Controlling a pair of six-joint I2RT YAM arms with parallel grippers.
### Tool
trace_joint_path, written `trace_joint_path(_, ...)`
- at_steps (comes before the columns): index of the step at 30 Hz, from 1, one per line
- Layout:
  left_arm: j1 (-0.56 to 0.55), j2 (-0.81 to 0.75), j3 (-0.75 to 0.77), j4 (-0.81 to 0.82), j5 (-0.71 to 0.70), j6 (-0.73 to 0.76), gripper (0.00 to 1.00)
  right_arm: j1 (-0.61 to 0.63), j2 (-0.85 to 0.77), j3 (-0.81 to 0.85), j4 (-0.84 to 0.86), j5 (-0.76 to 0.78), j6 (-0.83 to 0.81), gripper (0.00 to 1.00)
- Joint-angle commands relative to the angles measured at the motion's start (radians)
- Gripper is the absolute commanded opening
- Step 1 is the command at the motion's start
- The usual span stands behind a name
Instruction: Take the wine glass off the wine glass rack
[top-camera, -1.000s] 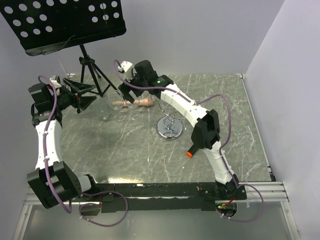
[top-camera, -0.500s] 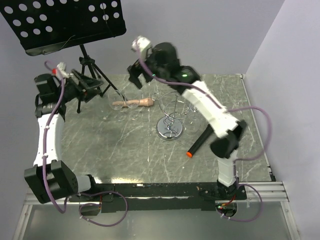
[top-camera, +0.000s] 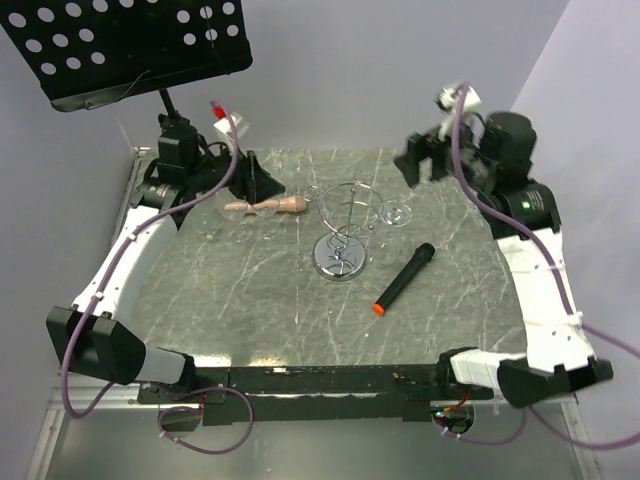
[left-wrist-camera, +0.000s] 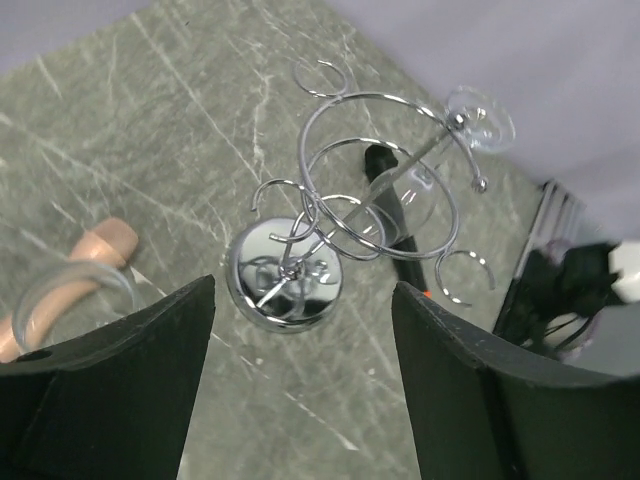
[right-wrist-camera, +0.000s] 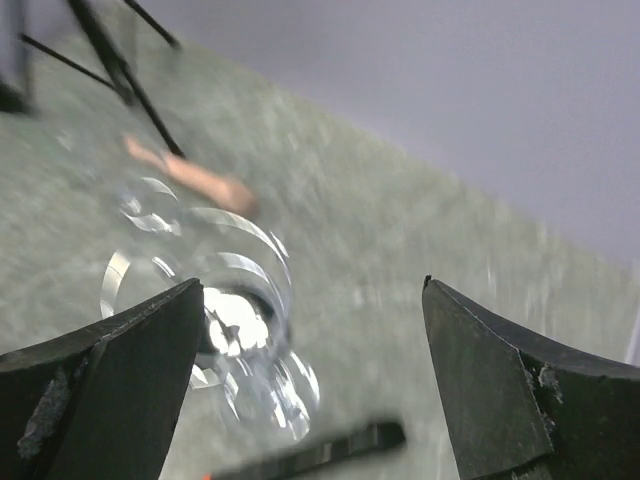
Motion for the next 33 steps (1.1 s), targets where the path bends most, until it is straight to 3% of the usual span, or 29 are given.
trace_joint_path(1,-0.074,0.003,0.030,-0.028,0.015,0.279,0.75,-0.191,-0.136,-0.197,-0.050,-0.120,0.077,0.94)
trace_joint_path(7,-0.248,0.097,0.126,-0.200,-0.205,0.521,0.77,-0.374,-0.239,-0.408,-0.045,-0.110,0.119,0.90)
trace_joint_path(14,-0.379,0.190,0.180,-0.191,-0.543,0.653,0.79,-0.443,-0.277,-0.469,-0.030,-0.151,0.171,0.90)
trace_joint_path(22,-0.417,0.269,0.231,-0.137,-0.687,0.698,0.80,-0.452,-0.286,-0.521,-0.053,-0.234,0.104,0.91)
trace_joint_path(33,-0.411,0.342,0.260,-0.037,-0.770,0.742,0.80,-0.452,-0.322,-0.586,-0.081,-0.314,0.050,0.92)
